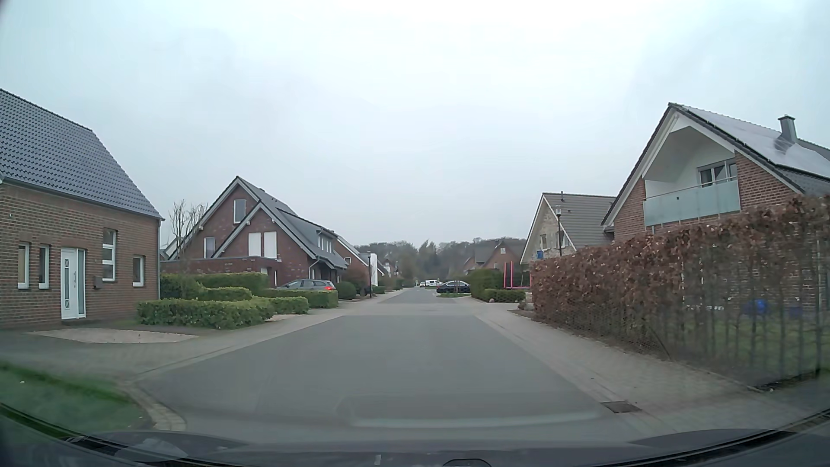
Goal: Follow the waypoints while adhering to traffic rules and regulations
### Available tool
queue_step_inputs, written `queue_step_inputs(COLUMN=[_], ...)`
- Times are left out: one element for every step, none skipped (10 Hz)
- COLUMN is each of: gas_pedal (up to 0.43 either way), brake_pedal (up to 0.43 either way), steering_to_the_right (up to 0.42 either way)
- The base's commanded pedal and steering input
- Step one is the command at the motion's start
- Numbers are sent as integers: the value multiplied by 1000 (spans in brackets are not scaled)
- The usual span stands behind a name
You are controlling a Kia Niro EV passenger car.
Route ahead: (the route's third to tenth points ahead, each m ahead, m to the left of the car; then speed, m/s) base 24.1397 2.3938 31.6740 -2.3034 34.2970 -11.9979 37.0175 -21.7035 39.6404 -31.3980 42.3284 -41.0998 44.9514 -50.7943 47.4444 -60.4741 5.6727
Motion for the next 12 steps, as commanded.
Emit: queue_step_inputs(gas_pedal=[130, 130, 130, 118, 118, 118, 118, 118, 118, 110, 110, 110], brake_pedal=[0, 0, 0, 0, 0, 0, 0, 0, 0, 0, 0, 0], steering_to_the_right=[-12, -12, -12, -12, -11, -9, -8, -5, -4, -4, -3, 1])
